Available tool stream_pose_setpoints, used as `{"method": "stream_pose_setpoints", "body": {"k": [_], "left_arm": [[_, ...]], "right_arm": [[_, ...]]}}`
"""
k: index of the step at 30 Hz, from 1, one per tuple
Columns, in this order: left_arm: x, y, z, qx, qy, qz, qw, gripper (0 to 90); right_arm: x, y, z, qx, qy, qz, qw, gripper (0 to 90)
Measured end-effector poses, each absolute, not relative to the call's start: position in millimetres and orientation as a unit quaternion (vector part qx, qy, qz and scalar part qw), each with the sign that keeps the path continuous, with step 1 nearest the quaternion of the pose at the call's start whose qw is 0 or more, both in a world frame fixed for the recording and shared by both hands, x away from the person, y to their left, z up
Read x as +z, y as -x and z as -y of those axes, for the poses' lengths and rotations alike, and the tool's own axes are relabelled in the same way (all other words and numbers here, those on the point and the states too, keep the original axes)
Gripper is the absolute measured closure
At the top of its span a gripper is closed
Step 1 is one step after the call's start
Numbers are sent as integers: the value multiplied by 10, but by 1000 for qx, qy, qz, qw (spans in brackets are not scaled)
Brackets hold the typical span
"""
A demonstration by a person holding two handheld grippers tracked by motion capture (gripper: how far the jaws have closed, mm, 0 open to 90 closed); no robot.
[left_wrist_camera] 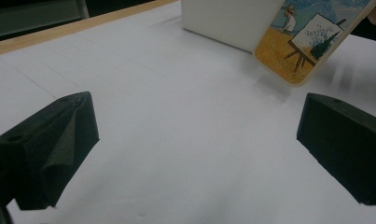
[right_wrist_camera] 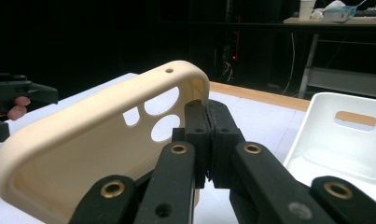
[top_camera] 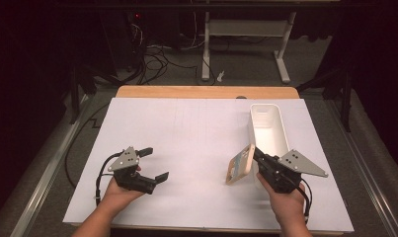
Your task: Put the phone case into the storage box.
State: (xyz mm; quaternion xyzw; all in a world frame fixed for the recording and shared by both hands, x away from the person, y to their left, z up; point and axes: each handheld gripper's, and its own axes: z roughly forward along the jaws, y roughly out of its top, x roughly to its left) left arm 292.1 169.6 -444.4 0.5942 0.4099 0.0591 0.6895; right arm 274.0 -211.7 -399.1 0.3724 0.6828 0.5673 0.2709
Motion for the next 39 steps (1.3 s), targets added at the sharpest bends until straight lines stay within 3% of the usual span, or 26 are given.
{"method": "stream_pose_setpoints", "body": {"k": [11, 29, 39], "left_arm": [[-4456, -2910, -1674, 58, -601, -406, 686, 2], [-4432, -2895, -1687, 49, -596, -401, 694, 2], [-4436, -2892, -1681, 47, -599, -400, 692, 2]], "right_arm": [[-3916, -2717, 2093, 572, -372, -674, 282, 896], [-3236, -2962, 2114, 557, -384, -655, 337, 898], [-3079, -3135, 2268, 534, -407, -641, 372, 900]]}}
